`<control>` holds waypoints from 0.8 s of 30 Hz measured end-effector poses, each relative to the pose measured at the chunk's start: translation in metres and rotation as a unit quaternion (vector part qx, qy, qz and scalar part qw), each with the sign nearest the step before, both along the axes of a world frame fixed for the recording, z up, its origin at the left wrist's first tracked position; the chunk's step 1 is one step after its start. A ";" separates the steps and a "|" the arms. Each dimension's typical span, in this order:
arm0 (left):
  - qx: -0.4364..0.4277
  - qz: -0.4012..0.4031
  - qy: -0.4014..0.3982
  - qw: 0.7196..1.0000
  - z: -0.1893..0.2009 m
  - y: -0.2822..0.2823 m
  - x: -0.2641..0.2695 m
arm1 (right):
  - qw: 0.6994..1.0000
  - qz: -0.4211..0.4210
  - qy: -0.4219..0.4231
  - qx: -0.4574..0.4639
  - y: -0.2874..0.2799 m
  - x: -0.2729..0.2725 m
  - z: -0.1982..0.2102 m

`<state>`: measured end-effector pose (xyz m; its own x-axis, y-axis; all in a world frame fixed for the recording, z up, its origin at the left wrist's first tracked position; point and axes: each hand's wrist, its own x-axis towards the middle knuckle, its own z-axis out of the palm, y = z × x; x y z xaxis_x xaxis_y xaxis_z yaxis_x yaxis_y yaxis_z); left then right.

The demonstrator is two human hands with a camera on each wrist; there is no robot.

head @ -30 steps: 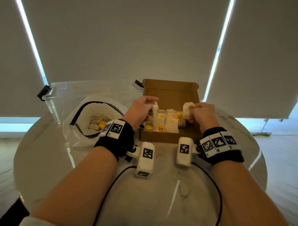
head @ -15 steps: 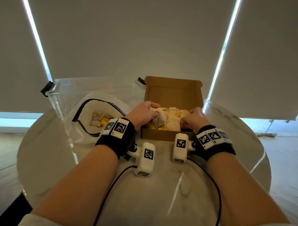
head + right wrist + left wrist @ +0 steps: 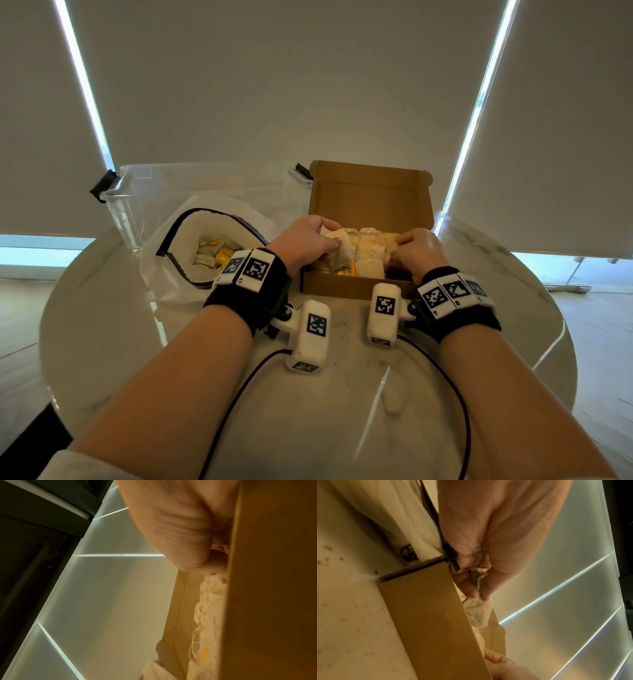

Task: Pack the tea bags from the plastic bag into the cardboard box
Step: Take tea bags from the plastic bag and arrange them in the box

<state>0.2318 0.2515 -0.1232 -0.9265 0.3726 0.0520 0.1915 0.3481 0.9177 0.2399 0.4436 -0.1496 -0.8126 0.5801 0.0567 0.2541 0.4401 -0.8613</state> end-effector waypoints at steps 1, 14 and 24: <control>-0.001 -0.002 0.003 1.000 0.000 0.000 0.000 | 1.000 -0.005 0.006 -0.007 0.000 0.000 0.000; 0.065 -0.002 0.026 0.998 0.001 -0.005 0.003 | 0.990 0.022 0.123 0.063 -0.014 0.024 0.024; 0.181 -0.066 0.010 0.981 0.010 0.001 0.011 | 0.953 0.242 0.136 -0.125 -0.047 0.046 0.041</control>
<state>0.2432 0.2529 -0.1136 -0.8690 0.4430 0.2204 0.2313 -0.0300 0.9724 0.2862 0.3970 -0.1090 -0.9632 0.1643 0.2127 -0.1741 0.2216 -0.9595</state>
